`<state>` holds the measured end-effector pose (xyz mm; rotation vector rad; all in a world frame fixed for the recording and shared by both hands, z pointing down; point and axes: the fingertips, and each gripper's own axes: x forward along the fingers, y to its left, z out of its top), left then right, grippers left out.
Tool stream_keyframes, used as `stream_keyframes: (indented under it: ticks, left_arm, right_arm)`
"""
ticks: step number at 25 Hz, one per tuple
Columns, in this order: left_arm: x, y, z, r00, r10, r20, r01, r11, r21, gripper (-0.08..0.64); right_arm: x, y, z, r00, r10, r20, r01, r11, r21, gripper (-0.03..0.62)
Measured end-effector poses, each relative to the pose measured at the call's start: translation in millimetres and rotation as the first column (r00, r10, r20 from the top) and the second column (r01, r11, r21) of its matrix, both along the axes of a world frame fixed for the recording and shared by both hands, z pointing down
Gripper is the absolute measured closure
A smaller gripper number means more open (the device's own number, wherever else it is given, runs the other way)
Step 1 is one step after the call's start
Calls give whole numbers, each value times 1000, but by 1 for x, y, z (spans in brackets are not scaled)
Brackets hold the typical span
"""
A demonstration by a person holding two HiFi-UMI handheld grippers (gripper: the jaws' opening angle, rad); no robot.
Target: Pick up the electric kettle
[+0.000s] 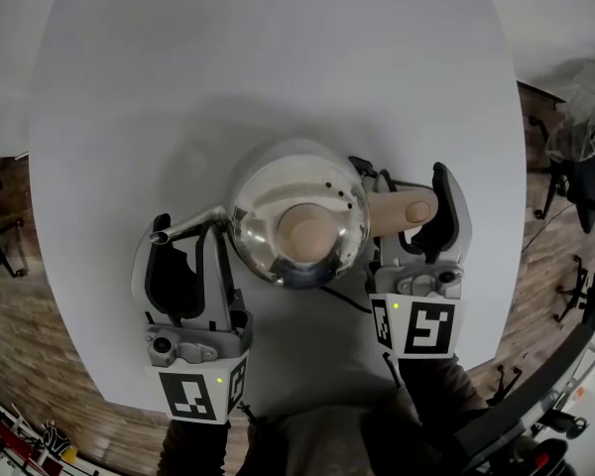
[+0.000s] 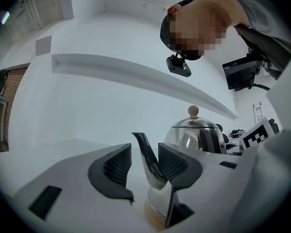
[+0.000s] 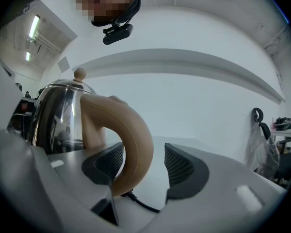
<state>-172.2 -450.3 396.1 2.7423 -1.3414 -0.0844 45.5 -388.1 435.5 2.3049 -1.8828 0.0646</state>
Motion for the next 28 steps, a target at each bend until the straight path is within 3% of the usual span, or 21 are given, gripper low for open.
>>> stream_keyframes:
  ticks: [28]
  left_arm:
    - [25,-38,-23,997,50,-55,-47,997,63,406]
  right_arm:
    - [9,-33,-4,999,-27,-32,27,1000,-8,356]
